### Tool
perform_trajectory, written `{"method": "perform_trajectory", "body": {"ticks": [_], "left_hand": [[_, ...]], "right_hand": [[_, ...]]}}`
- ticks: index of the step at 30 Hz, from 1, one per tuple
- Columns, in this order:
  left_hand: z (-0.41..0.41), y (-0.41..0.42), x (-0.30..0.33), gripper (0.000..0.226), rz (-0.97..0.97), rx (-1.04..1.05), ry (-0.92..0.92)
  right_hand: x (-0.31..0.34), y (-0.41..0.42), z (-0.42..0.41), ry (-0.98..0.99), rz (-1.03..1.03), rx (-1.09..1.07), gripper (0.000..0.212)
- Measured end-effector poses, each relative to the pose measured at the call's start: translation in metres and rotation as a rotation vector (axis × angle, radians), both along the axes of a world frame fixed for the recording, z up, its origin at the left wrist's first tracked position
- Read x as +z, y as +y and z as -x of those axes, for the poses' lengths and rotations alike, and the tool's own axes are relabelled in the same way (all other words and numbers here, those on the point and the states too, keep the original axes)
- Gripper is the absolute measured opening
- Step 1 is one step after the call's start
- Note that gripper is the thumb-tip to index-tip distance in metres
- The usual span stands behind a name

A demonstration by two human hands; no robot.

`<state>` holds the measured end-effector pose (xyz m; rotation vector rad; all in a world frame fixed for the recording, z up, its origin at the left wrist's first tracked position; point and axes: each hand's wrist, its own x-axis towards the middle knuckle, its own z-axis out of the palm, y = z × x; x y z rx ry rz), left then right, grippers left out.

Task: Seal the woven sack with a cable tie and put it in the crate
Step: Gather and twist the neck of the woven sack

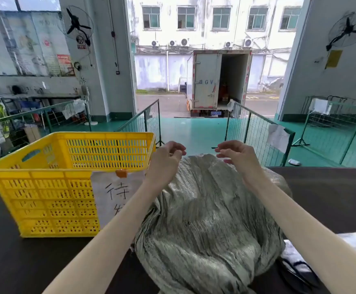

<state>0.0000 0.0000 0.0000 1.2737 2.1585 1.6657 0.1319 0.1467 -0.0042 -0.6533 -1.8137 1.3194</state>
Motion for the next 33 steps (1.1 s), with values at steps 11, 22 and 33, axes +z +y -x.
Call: {"method": "perform_trajectory", "body": {"ticks": [11,22,33], "left_hand": [[-0.005,-0.014,-0.101,0.021,0.051,0.142,0.055],[-0.013,-0.039,-0.17,0.041,0.126,0.31,-0.246],[-0.005,-0.051,-0.217,0.09,0.205,0.329,-0.83]], "right_hand": [[-0.068,-0.012,0.0,-0.105,-0.029,-0.01,0.02],[-0.143,-0.04,0.012,-0.215,0.019,0.036,0.034],[-0.2,-0.066,0.01,-0.297,0.094,0.119,0.041]]}}
